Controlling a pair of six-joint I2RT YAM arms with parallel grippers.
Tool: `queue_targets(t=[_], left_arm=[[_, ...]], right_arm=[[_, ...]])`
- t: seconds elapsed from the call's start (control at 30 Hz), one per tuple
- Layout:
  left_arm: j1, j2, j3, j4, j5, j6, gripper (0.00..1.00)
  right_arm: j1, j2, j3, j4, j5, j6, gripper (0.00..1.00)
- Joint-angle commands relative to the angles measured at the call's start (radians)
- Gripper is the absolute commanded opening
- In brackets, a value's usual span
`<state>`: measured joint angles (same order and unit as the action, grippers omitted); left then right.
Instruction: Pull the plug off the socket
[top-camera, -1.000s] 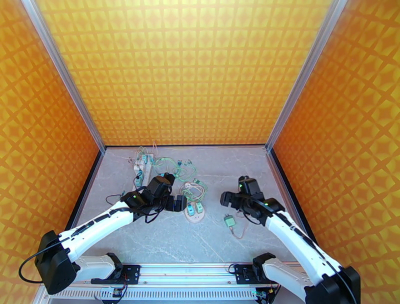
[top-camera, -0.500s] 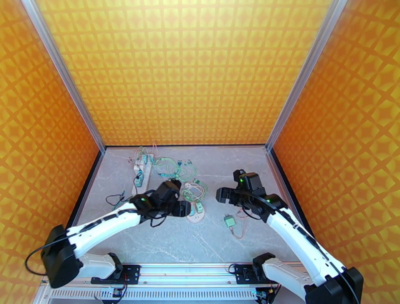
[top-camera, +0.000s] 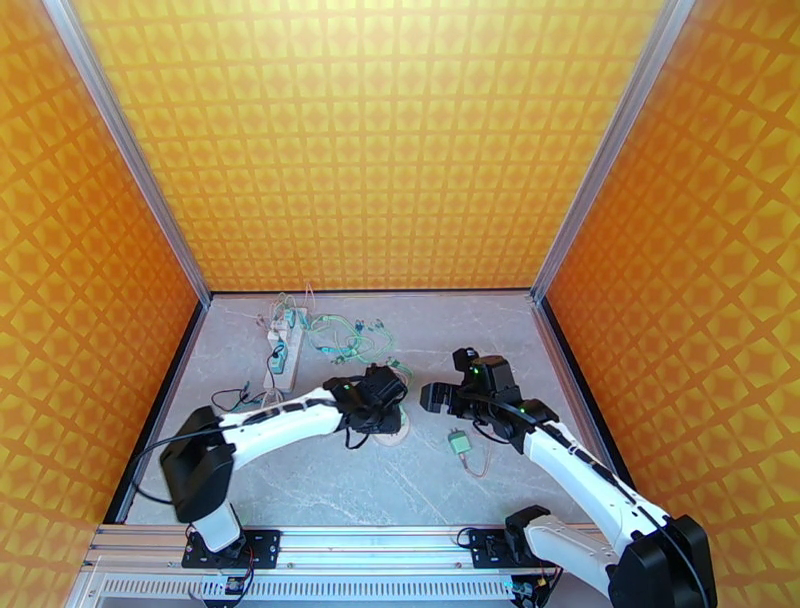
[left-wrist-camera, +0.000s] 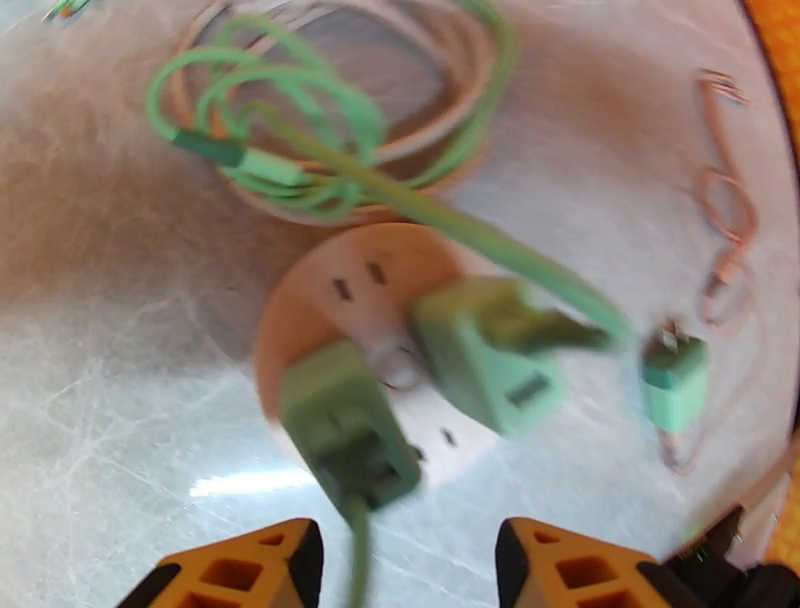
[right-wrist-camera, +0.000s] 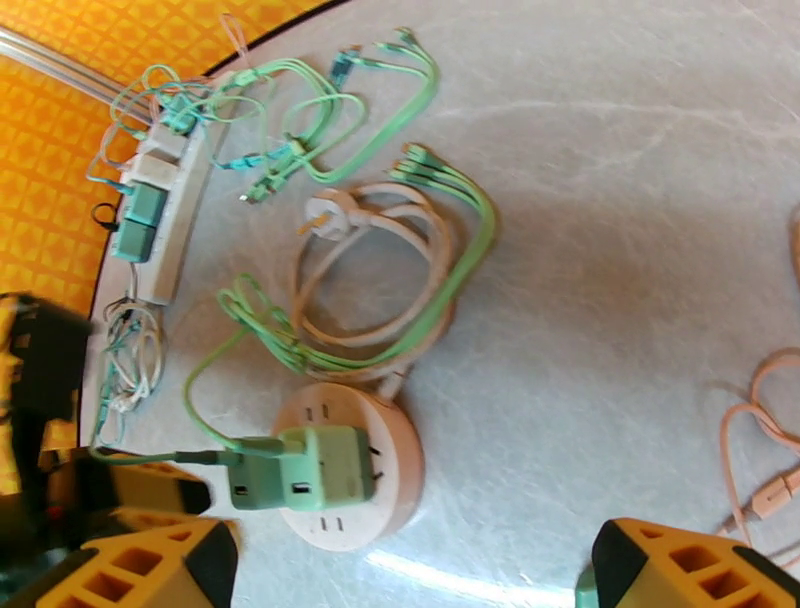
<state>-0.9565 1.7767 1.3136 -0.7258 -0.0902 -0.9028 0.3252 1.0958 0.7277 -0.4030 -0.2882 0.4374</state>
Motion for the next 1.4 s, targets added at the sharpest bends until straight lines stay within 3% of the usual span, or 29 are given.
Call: queue_targets(t=[0.0, 0.27, 0.43, 0.87, 1.07, 1.37], left_arm=[[-0.004, 0.035, 0.03, -0.08, -0.049, -0.031, 0.51], [-0.002, 0.079, 0.034, -0.052, -0.074, -0.018, 0.49], [-0.003, 0.1, 0.028, -0.029, -0.088, -0.01, 0.43], [-0.005, 0.067, -0.013, -0.037, -0.098, 0.019, 0.3], [-0.004, 0.069, -0.013, -0.032, -0.095, 0.02, 0.28], [-0.005, 0.069, -0.005, -0.038, -0.092, 0.025, 0.27]], right_arm=[[0.003, 0.017, -0.026, 0.079, -0.04, 0.028, 0.98], [0.004, 0.027, -0.043, 0.086, 0.007, 0.08, 0.98], [0.004, 0.058, -0.087, 0.202, -0.147, 0.13, 0.98], [0.042, 0.262, -0.174, 0.559, -0.396, 0.262, 0.56], [0.101, 0.358, -0.151, 0.603, -0.389, 0.275, 0.53], [0.102, 0.465, -0.142, 0.637, -0.357, 0.302, 0.45]])
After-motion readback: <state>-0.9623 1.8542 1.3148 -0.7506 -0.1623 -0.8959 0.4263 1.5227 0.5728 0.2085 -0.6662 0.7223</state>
